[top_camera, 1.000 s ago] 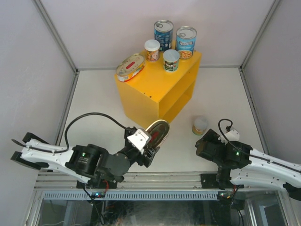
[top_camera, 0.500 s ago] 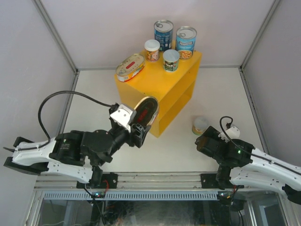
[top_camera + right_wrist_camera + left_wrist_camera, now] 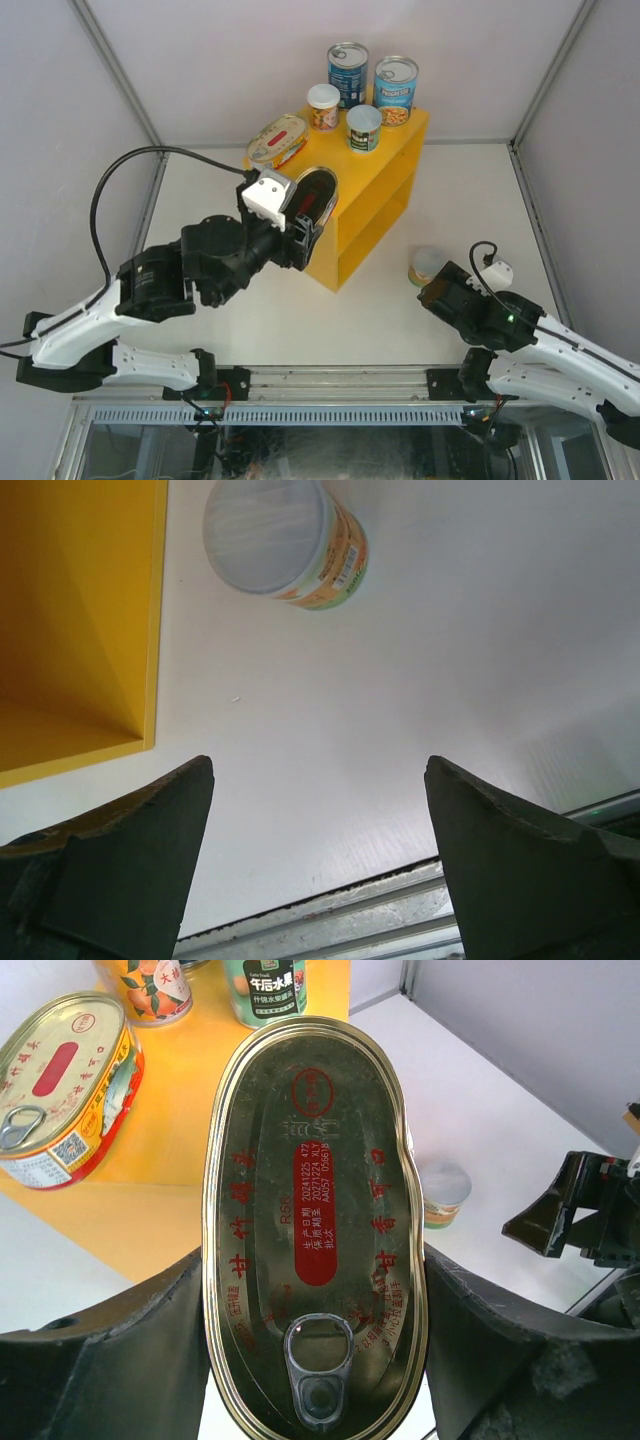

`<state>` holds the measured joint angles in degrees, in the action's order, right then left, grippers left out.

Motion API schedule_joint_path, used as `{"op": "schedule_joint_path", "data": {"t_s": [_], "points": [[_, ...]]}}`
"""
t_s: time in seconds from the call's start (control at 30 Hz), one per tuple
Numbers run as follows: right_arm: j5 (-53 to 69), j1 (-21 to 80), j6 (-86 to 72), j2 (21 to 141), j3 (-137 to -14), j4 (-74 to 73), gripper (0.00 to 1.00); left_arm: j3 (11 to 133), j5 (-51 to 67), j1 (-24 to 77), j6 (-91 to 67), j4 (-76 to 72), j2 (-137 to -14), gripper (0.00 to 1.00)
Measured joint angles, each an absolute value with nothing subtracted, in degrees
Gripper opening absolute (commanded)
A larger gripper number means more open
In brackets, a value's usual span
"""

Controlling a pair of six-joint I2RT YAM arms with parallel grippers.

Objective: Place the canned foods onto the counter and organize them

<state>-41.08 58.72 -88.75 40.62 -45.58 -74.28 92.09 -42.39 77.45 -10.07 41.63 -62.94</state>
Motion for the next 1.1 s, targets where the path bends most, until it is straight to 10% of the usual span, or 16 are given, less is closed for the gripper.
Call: {"op": "schedule_joint_path", "data": {"t_s": [1.1], "points": [[-30.5,33.9,-60.9,42.5,-43.6,-55.7,0.86,104.7,-12.6,47.6,-2.0,49.3,-77.8,0.00]]}}
